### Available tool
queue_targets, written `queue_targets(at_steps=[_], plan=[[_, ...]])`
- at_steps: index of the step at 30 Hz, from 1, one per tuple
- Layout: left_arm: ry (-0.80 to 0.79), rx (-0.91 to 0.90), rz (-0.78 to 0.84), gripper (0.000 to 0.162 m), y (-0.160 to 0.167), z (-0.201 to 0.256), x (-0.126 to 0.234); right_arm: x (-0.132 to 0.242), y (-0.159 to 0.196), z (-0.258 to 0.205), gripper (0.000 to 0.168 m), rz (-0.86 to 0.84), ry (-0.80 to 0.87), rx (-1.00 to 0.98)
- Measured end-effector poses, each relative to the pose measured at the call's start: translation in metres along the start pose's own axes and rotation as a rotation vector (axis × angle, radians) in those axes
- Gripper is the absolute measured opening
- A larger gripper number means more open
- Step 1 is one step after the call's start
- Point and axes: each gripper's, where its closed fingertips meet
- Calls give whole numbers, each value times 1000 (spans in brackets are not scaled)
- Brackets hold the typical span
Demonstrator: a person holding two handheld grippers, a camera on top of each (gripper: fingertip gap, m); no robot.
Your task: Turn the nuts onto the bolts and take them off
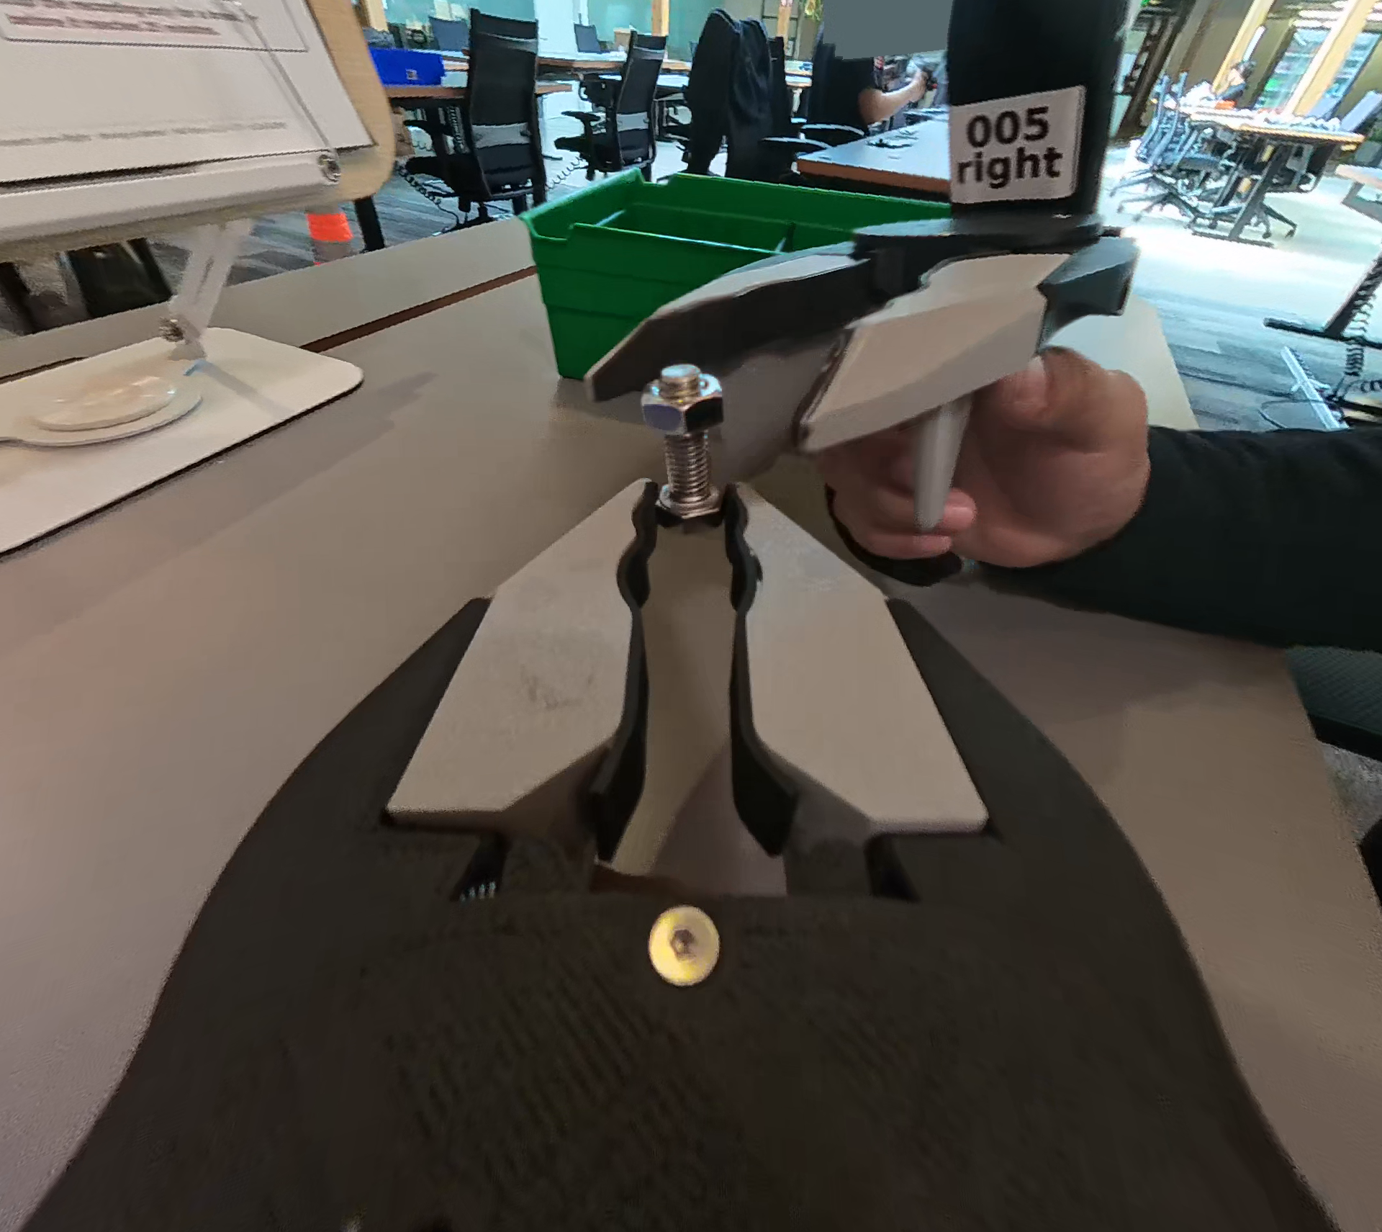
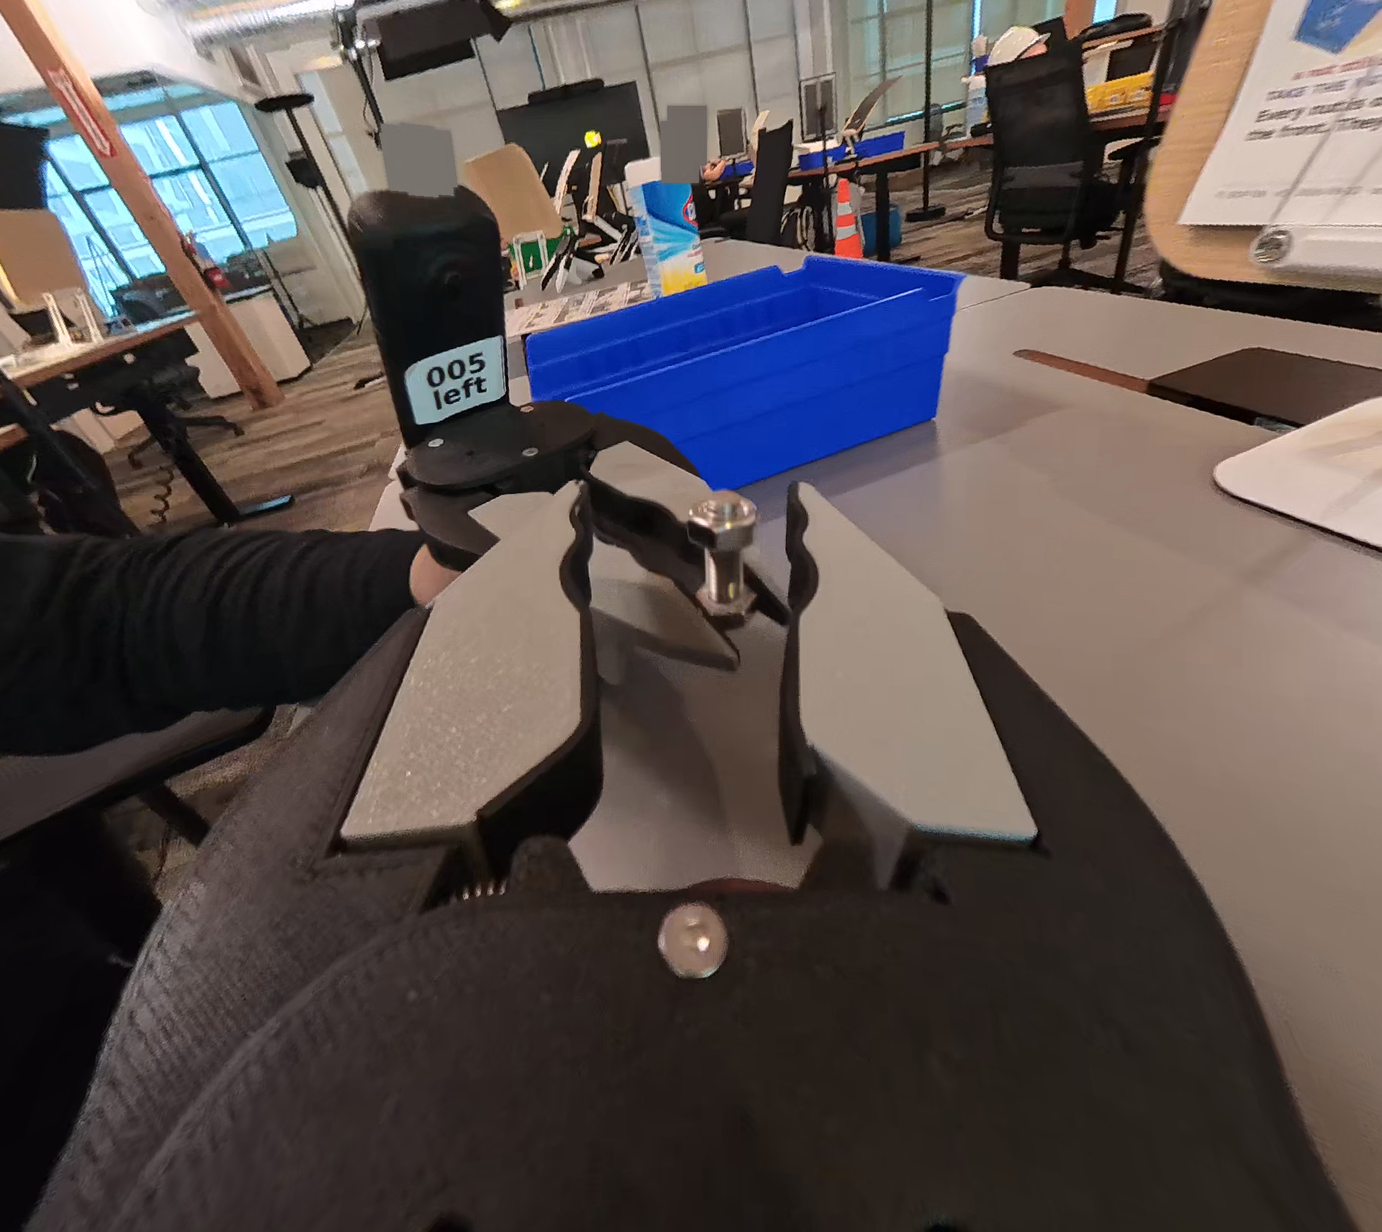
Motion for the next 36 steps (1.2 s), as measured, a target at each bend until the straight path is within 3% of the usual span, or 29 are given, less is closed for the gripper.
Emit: queue_targets(at_steps=[6,13,23,29,36], plan=[[-30,12,13,15,-3,-6,6,1,3,3,41,-18,15,22],[40,-19,-35,15,5,11,-9,-11,13,-15,55,-50,-27,58],[-11,17,-5,15,0,-3,3,3,0,0,38,-10,-3,15],[43,-11,-38,15,6,11,-9,-10,13,-14,53,-58,-30,49],[-38,41,9,15,-1,-11,8,4,-1,8,41,-11,21,2]])
Point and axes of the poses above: each gripper's, where its closed fingertips meet, x back along the fingers, y out of its underside, z = x × y across the jaws, and after that the axes turned 15 degrees about y, right-handed
